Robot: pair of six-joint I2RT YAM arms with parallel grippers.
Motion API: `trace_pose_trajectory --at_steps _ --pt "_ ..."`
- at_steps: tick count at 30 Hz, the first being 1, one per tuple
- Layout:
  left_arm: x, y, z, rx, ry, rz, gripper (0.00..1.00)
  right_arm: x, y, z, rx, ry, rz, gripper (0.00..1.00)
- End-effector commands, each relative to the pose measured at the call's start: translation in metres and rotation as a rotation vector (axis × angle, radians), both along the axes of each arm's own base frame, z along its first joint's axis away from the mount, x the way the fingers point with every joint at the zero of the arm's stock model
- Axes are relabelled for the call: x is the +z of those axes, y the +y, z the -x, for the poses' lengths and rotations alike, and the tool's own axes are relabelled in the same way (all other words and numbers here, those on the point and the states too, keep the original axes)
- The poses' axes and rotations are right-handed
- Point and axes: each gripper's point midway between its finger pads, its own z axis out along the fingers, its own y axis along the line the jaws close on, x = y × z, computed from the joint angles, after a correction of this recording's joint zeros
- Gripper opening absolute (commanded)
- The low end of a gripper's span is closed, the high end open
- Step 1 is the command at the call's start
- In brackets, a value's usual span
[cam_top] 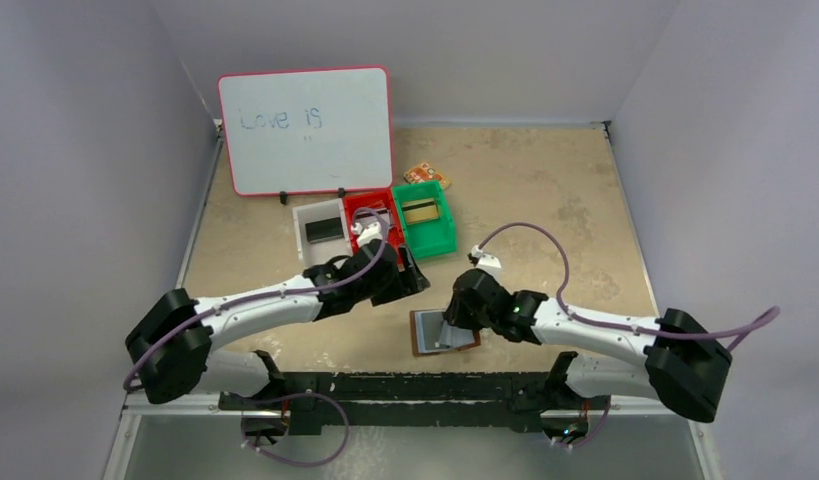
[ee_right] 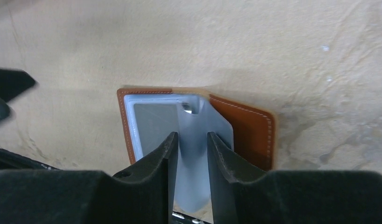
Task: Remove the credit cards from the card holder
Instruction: Remove the credit card from the card holder.
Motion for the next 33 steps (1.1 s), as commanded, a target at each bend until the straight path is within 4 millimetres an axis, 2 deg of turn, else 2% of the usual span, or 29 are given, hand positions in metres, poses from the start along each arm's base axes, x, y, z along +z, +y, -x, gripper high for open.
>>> trace_pose_trajectory --at_steps 1,3,6,11,14,19,24,26,29,33 --pt "0.015 -0.051 0.003 -0.053 -0.024 0.166 0.73 0.016 -0.003 -0.011 -0.061 -0.028 -0.128 0.34" --pt "0.012 -0.067 0.007 -0.079 -0.015 0.175 0.73 0.019 -0.009 -0.012 -0.079 -0.038 -0.138 0.39" --pt "0.003 -0.085 0.012 -0.101 0.006 0.158 0.73 0.018 -0.022 -0.01 -0.115 -0.038 -0.111 0.41" --pt "-0.011 -0.109 0.02 -0.128 0.045 0.165 0.73 0.01 -0.051 -0.005 -0.205 -0.014 -0.016 0.42" --pt "-0.012 -0.124 0.028 -0.157 0.059 0.194 0.72 0.011 -0.06 -0.001 -0.236 -0.013 -0.015 0.42" --pt "-0.014 -0.144 0.038 -0.19 0.066 0.201 0.69 0.022 -0.077 0.0 -0.343 -0.024 -0.025 0.44" --pt "-0.014 -0.158 0.042 -0.213 0.078 0.23 0.63 0.041 -0.084 0.001 -0.397 -0.052 -0.092 0.45" --pt "-0.016 -0.161 0.042 -0.215 0.081 0.217 0.61 0.052 -0.09 0.0 -0.416 -0.082 -0.114 0.44" --pt "-0.014 -0.148 0.032 -0.17 0.042 0.146 0.6 0.064 -0.089 -0.002 -0.403 -0.119 -0.158 0.43" --pt "0.004 -0.131 0.019 -0.119 -0.031 0.077 0.62 0.08 -0.082 -0.001 -0.376 -0.143 -0.235 0.39"
